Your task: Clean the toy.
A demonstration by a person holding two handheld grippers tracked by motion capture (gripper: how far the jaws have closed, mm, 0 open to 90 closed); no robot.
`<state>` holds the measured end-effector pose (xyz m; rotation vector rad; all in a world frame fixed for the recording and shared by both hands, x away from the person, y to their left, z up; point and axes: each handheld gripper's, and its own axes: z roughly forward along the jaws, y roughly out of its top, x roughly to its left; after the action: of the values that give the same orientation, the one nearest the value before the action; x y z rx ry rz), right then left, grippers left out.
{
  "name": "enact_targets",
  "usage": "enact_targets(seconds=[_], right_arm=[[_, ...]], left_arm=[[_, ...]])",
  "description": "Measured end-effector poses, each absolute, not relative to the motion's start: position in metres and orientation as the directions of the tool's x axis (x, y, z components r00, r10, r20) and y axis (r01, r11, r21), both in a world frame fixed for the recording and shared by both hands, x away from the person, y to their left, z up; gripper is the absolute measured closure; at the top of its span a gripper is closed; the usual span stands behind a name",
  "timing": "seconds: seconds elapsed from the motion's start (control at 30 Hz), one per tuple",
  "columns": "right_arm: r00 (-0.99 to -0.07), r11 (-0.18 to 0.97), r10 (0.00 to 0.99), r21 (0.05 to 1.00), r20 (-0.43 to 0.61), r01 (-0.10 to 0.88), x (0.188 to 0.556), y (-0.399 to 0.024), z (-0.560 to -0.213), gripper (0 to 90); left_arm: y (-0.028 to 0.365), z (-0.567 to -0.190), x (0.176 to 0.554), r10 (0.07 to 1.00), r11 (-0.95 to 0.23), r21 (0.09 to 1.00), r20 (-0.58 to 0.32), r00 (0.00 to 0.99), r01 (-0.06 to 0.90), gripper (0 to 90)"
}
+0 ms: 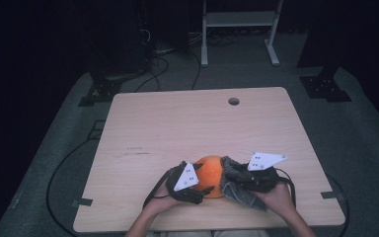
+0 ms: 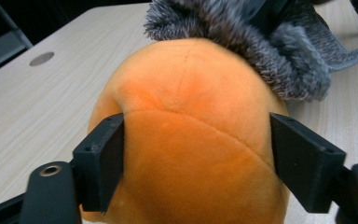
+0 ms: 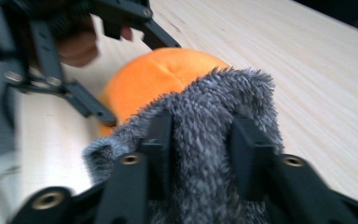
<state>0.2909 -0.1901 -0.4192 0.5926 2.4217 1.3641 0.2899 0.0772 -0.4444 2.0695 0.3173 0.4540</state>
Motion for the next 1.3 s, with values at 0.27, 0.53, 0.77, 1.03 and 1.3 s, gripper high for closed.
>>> enact_targets(seconds=[0.27,0.53,0.77,1.03,1.3], right_arm=[[-0.817,0.502,0.574,0.812,-0.055,0.297,0.297,-0.21,-0.431,75.6],[-0.85,0.385,0.527,0.886,0.018,0.257,0.293,-0.205,-0.412,75.6],[-0.805,0.435,0.591,0.821,0.049,0.37,0.305,-0.221,-0.436,75.5],[-0.855,0.358,0.517,0.895,0.046,0.265,0.295,-0.215,-0.412,75.3],[-0.851,0.382,0.52,0.87,0.075,0.311,0.298,-0.216,-0.431,75.3]], left_arm=[[0.079,-0.445,0.29,0.395,-0.5,0.865,0.182,0.9,0.045,19.9],[0.074,-0.445,0.286,0.361,-0.513,0.858,0.225,0.905,-0.008,22.7],[0.079,-0.446,0.288,0.369,-0.5,0.866,0.195,0.909,0.017,22.9],[0.072,-0.441,0.285,0.35,-0.49,0.871,0.207,0.914,-0.009,17.9],[0.082,-0.444,0.306,0.451,-0.399,0.884,-0.043,0.892,0.244,3.2]])
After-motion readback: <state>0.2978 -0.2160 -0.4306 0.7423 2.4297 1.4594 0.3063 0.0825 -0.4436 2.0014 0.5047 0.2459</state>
